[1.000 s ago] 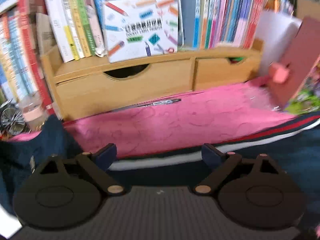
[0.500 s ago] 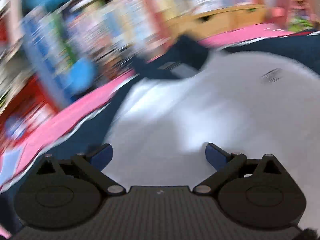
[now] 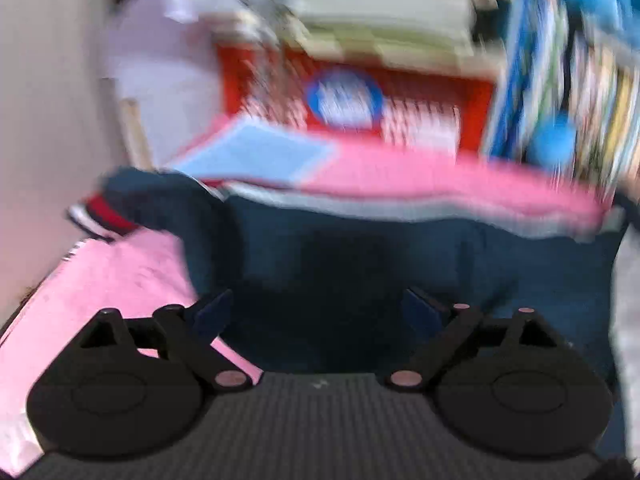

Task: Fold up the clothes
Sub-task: 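Grasp the striped sleeve cuff with the left gripper, then fold the sleeve across the white body and open the left gripper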

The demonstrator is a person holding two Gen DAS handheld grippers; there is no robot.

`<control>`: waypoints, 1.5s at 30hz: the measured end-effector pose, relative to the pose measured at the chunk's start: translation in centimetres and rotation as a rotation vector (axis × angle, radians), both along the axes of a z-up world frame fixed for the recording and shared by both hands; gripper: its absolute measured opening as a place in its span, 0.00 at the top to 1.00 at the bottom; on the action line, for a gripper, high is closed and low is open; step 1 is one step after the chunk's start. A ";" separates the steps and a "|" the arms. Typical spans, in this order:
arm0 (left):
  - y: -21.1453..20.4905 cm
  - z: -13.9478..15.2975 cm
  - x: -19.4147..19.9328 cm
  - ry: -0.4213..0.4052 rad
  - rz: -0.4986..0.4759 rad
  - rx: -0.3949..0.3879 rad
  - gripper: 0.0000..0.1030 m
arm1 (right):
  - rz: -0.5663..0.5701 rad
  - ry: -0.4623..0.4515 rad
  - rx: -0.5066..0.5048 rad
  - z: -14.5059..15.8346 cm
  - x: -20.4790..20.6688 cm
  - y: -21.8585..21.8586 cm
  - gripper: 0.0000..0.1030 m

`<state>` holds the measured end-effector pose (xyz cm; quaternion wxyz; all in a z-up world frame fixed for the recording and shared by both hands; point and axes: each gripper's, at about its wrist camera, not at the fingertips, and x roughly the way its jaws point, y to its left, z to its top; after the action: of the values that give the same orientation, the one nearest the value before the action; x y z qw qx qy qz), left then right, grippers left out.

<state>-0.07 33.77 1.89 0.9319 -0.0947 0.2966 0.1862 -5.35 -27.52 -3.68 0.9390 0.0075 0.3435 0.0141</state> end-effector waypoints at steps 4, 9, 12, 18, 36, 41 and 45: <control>5.1 1.4 -1.9 -0.125 0.181 -0.139 0.00 | 0.001 0.001 -0.001 0.0 0.2 0.0 0.00; 11.2 -0.4 -0.6 -0.106 0.382 -0.385 0.00 | 0.002 0.000 -0.003 0.0 0.2 -0.1 0.00; 12.9 -2.0 0.0 -0.107 0.411 -0.446 0.01 | 0.004 -0.010 -0.020 0.1 0.1 0.2 0.00; 13.9 -2.3 1.8 -0.245 0.320 -0.393 0.79 | 0.109 -0.128 -0.170 2.6 -0.8 4.1 0.00; 14.6 -3.3 5.0 0.117 0.333 0.006 0.34 | 0.124 -0.120 -0.168 1.8 1.6 7.1 0.00; 11.6 -1.6 2.8 -0.002 0.384 0.168 0.28 | 0.127 -0.096 -0.177 0.7 1.7 7.4 0.00; 7.3 0.0 0.9 -0.155 0.298 0.349 0.08 | 0.130 -0.073 -0.168 0.1 1.9 7.4 0.00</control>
<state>0.85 41.10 1.87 0.9163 0.0110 0.1704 0.3622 -3.42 -20.09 -3.61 0.9454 -0.0941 0.3087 0.0463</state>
